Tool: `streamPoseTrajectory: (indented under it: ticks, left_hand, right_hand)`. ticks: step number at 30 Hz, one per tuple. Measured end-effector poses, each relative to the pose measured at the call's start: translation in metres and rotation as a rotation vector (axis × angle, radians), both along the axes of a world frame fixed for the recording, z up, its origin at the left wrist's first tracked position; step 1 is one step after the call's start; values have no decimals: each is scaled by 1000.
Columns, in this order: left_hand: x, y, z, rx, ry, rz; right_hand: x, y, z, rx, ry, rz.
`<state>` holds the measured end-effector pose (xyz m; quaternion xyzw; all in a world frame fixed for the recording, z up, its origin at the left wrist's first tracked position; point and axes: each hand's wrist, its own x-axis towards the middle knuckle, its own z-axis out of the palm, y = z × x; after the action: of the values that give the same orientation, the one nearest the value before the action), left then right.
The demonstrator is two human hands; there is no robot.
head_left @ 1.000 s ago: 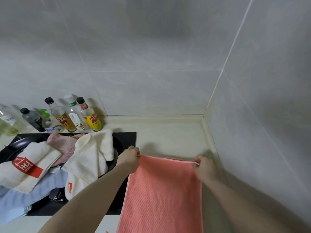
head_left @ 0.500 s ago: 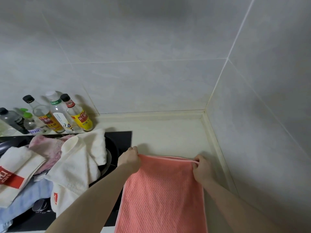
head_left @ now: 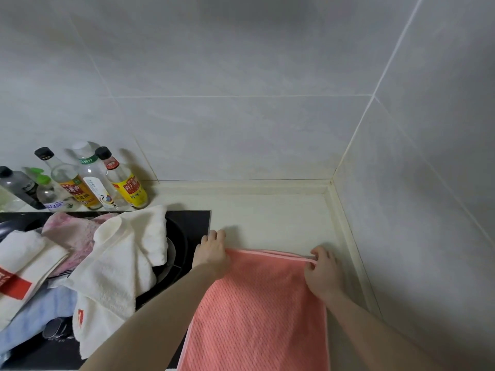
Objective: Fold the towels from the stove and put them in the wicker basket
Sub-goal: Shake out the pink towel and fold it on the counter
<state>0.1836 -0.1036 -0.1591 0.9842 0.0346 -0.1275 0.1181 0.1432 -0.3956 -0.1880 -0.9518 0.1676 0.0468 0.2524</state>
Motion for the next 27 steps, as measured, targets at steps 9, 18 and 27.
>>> streamPoseTrajectory:
  ticks: [9, 18, 27]
  left_hand:
    - [4, -4, 2, 107, 116, -187]
    - [-9, -2, 35, -10, -14, -135]
    - [-54, 25, 100, -143, -78, -34]
  right_hand:
    - [8, -6, 4, -19, 186, 127]
    - [5, -5, 31, 138, 192, 106]
    - [-35, -3, 94, 235, -32, 161]
